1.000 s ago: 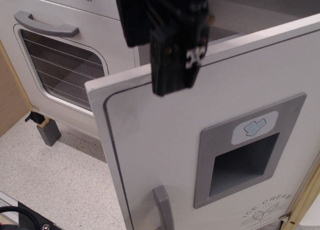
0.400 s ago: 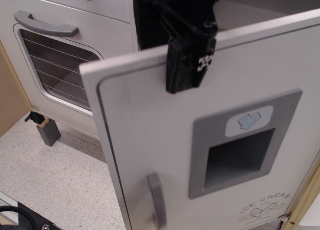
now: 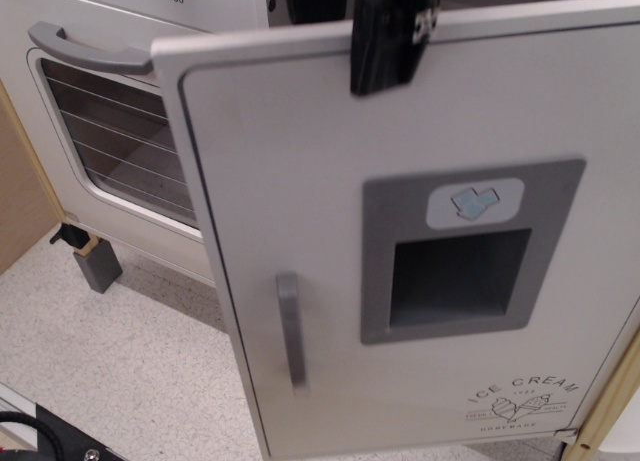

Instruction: Close fridge

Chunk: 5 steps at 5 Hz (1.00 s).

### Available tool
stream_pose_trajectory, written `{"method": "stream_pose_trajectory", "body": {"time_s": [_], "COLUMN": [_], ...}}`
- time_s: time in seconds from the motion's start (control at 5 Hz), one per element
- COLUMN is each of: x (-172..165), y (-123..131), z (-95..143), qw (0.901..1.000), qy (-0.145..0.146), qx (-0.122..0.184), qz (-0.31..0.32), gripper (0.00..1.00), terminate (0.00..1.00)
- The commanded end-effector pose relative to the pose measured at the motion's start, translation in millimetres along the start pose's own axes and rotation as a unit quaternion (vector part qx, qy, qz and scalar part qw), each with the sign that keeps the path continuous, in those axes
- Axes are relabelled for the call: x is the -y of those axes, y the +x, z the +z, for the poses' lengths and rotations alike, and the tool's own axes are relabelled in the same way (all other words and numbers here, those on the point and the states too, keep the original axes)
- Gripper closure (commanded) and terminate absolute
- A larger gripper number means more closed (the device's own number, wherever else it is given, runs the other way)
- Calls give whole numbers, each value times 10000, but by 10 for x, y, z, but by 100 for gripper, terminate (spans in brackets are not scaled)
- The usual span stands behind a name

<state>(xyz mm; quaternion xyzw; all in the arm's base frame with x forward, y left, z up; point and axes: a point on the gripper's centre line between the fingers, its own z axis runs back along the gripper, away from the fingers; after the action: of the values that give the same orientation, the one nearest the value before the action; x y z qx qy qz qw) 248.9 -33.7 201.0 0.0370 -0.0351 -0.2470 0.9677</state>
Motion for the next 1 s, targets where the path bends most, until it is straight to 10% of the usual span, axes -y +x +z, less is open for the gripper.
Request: {"method": "stream_pose_trajectory", "body": {"time_s": [0.0,0.8], "x": [-102,332], "y": [-67,-600], "z": [343,3], "qw": [9994,9960], "qy": [86,276], "qx": [293,108], "qz": [-173,-846], "gripper": [0,0], "terminate": [0,0]}}
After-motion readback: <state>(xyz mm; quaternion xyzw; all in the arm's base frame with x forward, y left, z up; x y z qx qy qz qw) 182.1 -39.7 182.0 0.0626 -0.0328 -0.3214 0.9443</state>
